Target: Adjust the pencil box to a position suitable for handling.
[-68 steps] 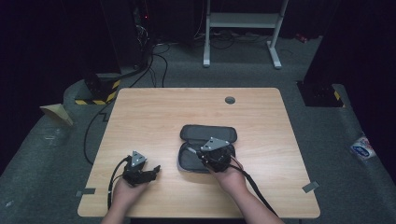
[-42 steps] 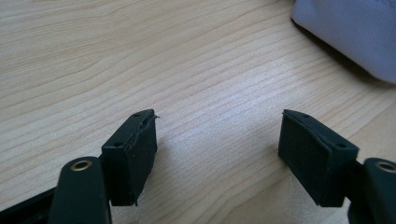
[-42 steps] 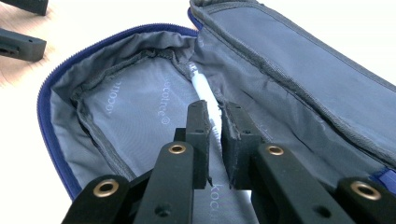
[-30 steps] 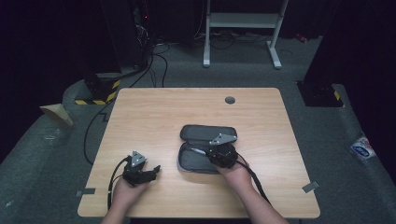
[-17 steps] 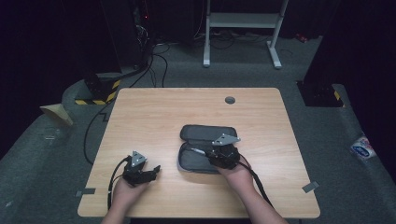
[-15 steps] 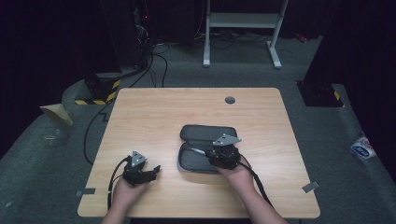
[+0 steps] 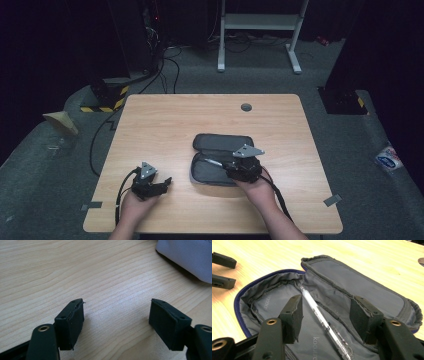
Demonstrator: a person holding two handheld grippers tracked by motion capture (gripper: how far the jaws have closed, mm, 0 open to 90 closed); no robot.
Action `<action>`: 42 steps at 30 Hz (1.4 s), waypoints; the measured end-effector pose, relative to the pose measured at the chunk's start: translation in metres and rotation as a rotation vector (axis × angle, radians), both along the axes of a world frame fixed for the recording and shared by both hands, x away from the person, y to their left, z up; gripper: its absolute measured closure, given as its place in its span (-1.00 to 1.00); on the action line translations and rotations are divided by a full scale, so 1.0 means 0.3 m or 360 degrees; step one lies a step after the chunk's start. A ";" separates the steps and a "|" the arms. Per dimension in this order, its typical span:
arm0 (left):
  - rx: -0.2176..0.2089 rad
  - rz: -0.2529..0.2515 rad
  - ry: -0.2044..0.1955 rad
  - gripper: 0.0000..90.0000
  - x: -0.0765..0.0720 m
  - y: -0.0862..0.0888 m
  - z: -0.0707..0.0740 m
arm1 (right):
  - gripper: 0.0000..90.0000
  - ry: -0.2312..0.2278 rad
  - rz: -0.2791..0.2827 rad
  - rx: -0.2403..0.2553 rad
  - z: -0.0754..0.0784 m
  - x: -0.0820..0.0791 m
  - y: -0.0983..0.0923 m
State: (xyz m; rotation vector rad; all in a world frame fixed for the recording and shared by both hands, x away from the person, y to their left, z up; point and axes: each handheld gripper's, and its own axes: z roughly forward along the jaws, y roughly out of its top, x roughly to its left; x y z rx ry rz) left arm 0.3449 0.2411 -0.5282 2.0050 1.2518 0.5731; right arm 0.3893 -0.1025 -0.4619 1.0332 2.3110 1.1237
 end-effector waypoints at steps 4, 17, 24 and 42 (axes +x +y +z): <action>-0.0002 0.0000 -0.0002 -0.37 0.000 0.000 0.000 | -0.07 -0.0016 -0.0025 0.0012 0.004 -0.003 -0.019; -0.0002 0.0000 -0.0003 -0.37 0.000 0.000 0.000 | -0.16 -0.0039 -0.0111 0.0052 0.009 -0.009 -0.092; -0.0002 0.0000 -0.0003 -0.37 0.000 0.000 0.000 | -0.21 -0.0055 -0.0174 0.0076 0.005 -0.008 -0.150; -0.0003 0.0000 -0.0003 -0.37 0.000 0.000 -0.001 | -0.22 -0.0062 -0.0381 0.0038 -0.030 -0.018 -0.343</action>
